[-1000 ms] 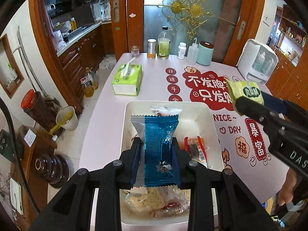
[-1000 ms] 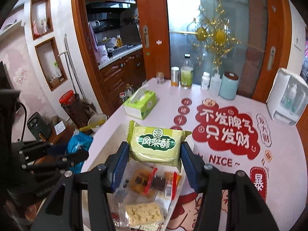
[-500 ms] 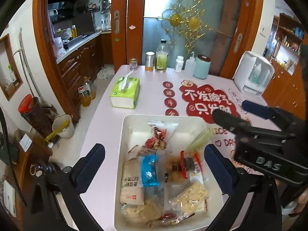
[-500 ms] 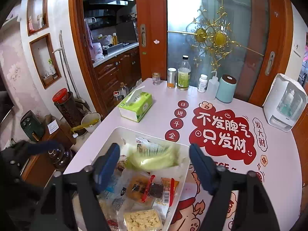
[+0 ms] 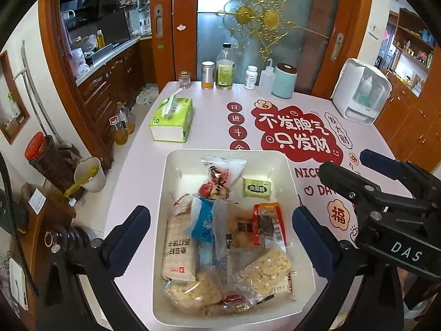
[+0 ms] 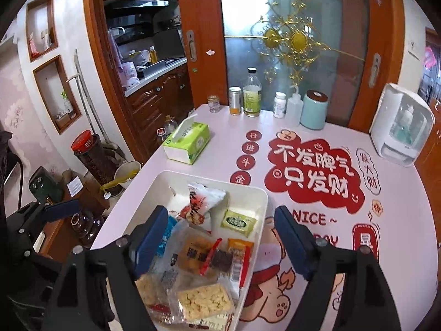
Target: Organize snacks
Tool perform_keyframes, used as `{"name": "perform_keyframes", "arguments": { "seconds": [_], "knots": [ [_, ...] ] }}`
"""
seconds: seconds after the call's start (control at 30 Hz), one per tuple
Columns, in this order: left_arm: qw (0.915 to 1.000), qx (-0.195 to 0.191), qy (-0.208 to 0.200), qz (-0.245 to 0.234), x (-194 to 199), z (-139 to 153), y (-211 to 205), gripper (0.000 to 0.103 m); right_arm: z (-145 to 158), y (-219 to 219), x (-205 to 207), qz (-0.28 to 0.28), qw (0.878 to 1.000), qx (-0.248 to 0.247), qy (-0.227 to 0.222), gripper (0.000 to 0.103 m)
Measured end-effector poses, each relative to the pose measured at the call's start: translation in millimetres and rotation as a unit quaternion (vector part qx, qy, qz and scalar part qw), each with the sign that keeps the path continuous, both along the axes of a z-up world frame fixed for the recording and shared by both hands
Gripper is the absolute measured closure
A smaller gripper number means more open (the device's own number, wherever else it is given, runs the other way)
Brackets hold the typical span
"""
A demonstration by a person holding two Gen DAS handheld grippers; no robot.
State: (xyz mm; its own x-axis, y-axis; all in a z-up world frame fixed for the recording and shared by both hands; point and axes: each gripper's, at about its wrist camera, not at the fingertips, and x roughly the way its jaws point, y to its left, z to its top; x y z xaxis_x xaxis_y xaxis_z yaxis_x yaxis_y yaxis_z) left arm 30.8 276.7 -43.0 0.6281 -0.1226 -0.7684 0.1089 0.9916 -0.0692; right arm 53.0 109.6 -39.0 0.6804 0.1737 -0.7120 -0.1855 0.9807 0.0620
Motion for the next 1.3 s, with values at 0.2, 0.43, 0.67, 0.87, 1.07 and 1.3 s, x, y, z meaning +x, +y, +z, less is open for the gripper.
{"name": "perform_keyframes", "arguments": {
  "seconds": [0.2,0.43,0.67,0.87,1.07,1.3],
  "knots": [
    [1.0,0.007,-0.002,0.004,-10.7,9.6,-27.6,0.001,8.9,-35.2,-18.8,-0.015,1.0,0.007,-0.013,0.023],
    [0.9998,0.013,0.015,-0.004,-21.4,12.5,-87.4,0.001,23.0,-96.0,-46.7,-0.03,0.999,-0.014,-0.024,0.023],
    [0.9997,0.008,0.014,-0.02,-32.2,18.3,-152.0,0.001,13.7,-164.0,-73.3,-0.059,0.998,-0.013,0.013,0.023],
    [0.9994,0.02,0.012,-0.026,-39.3,20.6,-196.3,0.001,5.9,-212.8,-93.8,-0.1,0.994,0.025,0.034,0.023],
    [0.9991,0.025,0.018,-0.027,-48.5,15.0,-230.0,0.001,8.2,-243.8,-104.1,-0.121,0.992,0.034,0.033,0.023],
    [0.9988,0.037,0.016,-0.027,-54.8,15.2,-250.4,0.001,9.1,-258.9,-105.9,-0.115,0.993,0.029,0.029,0.023]
  ]
}}
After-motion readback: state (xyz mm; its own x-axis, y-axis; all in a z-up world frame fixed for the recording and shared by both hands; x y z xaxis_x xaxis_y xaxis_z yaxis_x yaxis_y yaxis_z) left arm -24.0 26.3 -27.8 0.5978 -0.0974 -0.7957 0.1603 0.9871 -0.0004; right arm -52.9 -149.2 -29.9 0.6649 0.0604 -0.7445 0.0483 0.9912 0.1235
